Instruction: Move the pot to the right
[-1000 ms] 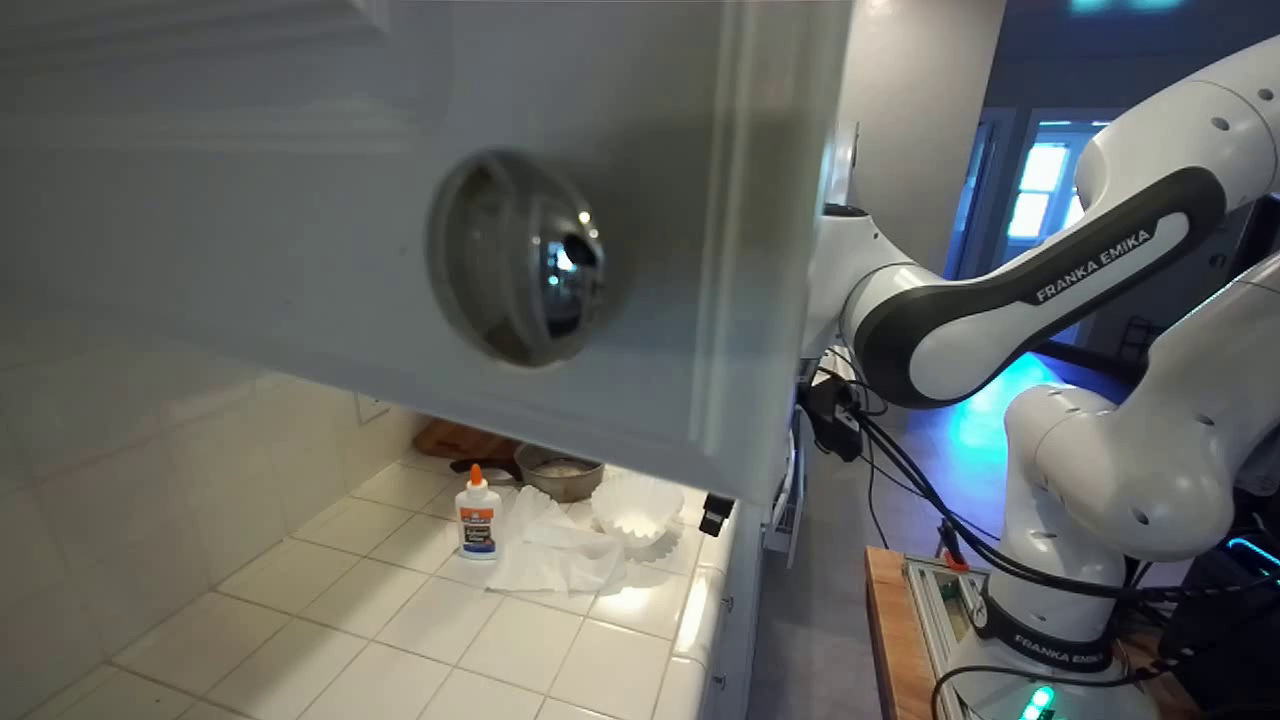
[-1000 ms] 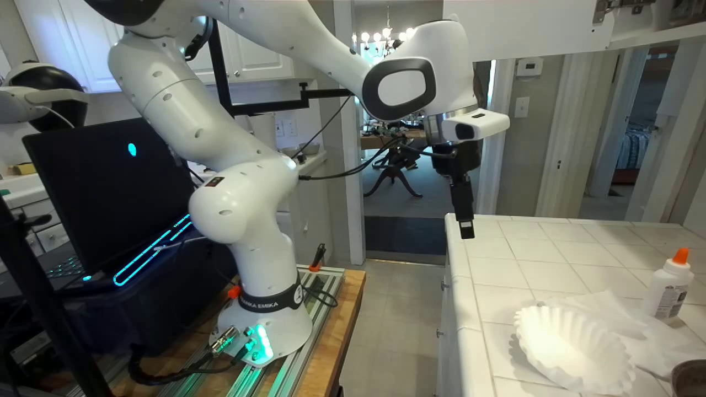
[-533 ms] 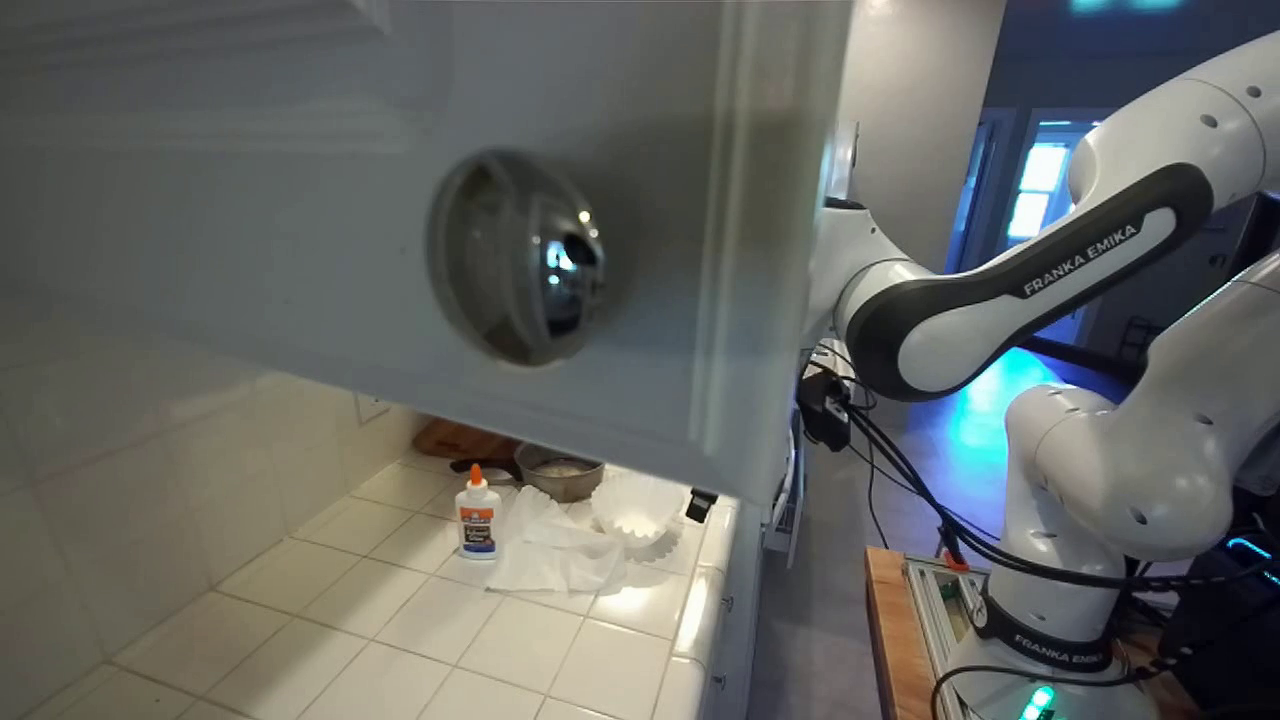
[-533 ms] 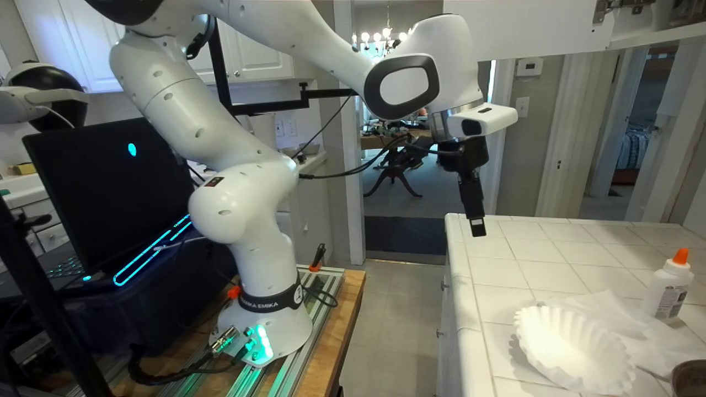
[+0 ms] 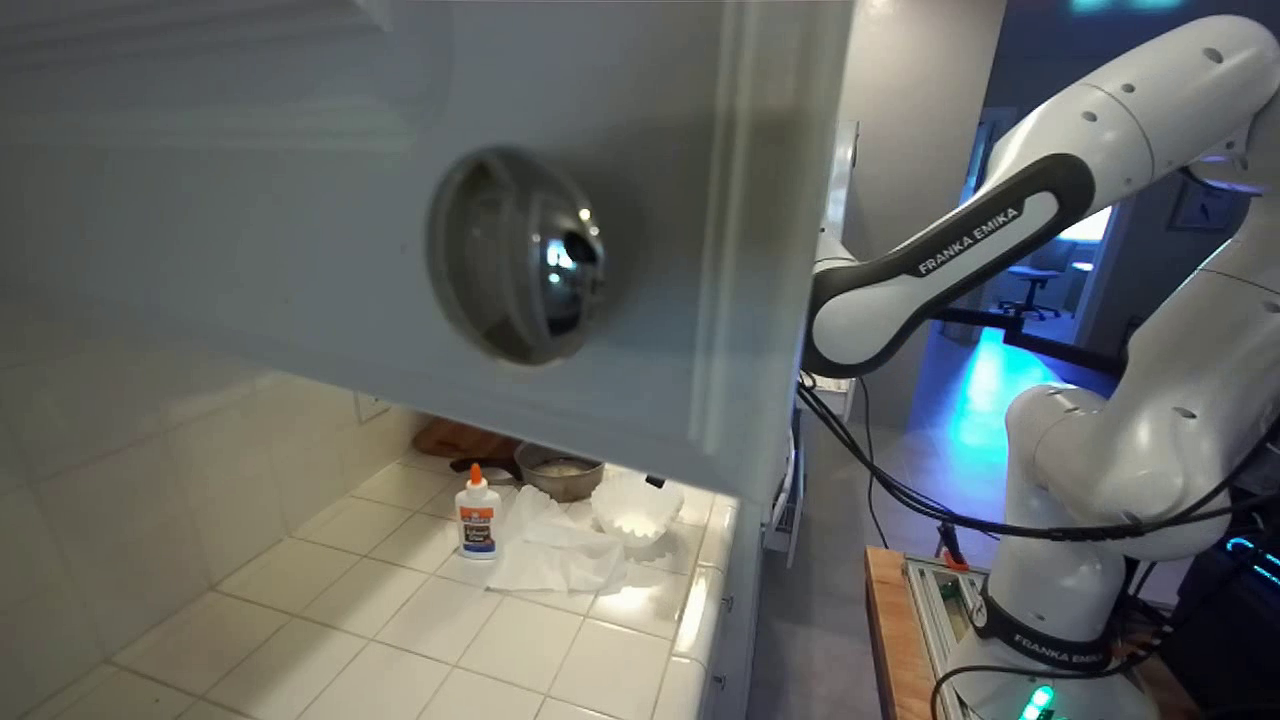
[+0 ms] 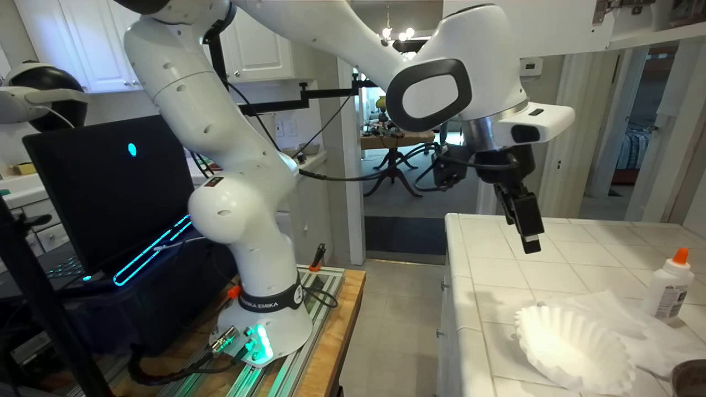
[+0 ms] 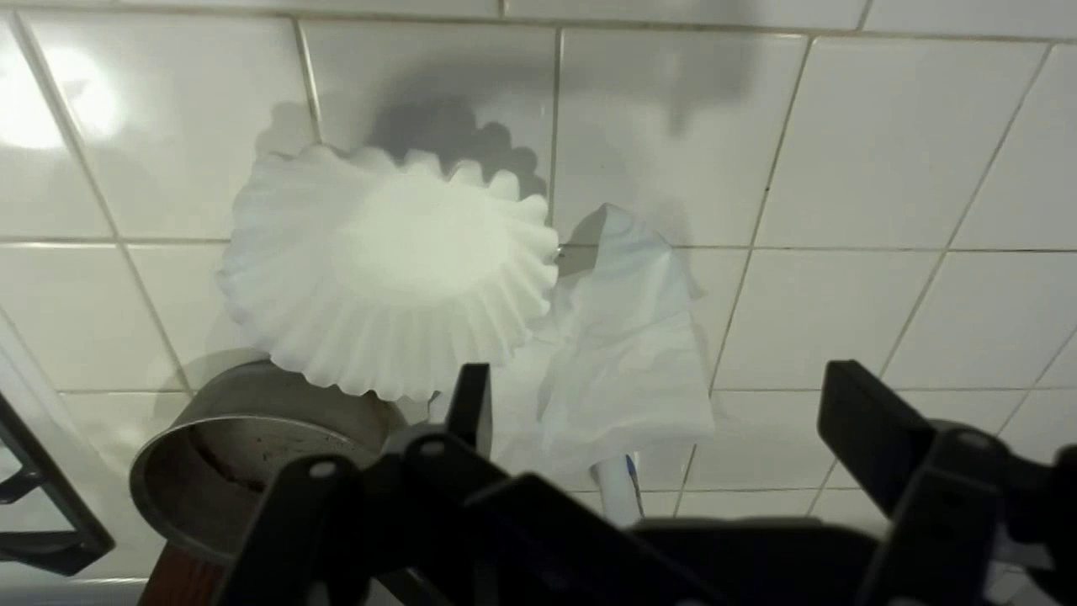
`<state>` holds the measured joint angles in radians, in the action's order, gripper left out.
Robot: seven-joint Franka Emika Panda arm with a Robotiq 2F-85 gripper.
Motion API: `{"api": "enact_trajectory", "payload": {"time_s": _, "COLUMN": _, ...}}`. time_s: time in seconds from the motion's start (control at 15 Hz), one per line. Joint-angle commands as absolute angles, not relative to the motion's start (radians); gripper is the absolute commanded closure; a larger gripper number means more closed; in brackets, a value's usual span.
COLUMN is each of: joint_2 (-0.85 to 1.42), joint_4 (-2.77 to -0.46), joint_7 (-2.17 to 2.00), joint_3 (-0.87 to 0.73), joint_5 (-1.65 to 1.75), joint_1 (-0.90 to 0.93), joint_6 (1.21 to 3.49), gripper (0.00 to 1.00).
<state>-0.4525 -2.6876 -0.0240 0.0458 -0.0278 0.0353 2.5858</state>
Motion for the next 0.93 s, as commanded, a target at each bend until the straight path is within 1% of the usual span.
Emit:
{"api": "enact_trajectory", "payload": {"time_s": 0.0, "joint_2": -0.346, "joint_4": -2.59, "joint_7": 0.093, "joint_3": -0.015, "joint_5": -0.024, "joint_1": 0.042, "joint_6": 2.586, "gripper": 0.0}}
{"api": "enact_trajectory", "payload": {"time_s": 0.53, "joint_2": -0.194, "joint_4": -2.42, "joint_7": 0.268, "joint_3": -0.086, "joint_5": -0.019, "joint_1": 0.026, "joint_6": 2.583, "gripper": 0.0}}
{"api": "enact_trajectory", "payload": {"time_s": 0.87, "joint_2": -0.084, "joint_4": -2.355, "joint_7": 0.192, "joint_3": -0.077, "joint_5": 0.013, "joint_1": -0.019, "joint_6": 2.611, "gripper": 0.0}}
